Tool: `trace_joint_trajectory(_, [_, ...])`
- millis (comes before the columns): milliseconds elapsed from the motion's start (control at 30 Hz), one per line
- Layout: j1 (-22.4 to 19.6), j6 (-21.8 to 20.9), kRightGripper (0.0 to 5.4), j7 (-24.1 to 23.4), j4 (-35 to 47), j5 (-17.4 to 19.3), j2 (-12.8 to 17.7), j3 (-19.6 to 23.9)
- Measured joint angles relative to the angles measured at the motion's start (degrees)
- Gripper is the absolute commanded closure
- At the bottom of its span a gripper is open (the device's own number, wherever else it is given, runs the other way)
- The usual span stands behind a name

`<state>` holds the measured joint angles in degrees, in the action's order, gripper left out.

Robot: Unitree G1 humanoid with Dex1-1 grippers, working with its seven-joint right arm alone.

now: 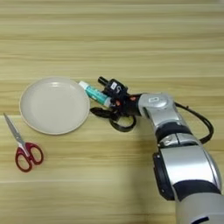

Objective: Move the objects on the table

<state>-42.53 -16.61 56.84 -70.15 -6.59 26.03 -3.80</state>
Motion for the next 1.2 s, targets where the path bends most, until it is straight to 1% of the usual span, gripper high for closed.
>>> trace_joint_trajectory(233, [-1.1, 1.1, 2.76, -0.5, -1.7, -0.1, 0.0, 0.0])
trace_joint_trajectory(300, [-1.2, 1.2, 2.97, -1.5, -2.0, -0.1, 0.0, 0.1])
trace_joint_trajectory(433, [-1.5, 2.0, 3.6, -3.0, -2.5, -0.1, 0.0, 0.4])
trace_joint_trajectory(500, [-1.7, 2.3, 3.73, -3.9, -2.7, -0.1, 0.0, 0.5])
trace_joint_trajectory(800, [-2.2, 3.3, 3.74, -7.8, -3.9, -0.1, -0.1, 1.5])
trace_joint_trajectory(1033, [-2.4, 3.6, 3.74, -8.6, -4.0, 0.0, -0.1, 2.2])
trace_joint_trajectory(1200, [-2.6, 3.3, 3.74, -7.4, -2.5, 0.3, -0.1, 3.0])
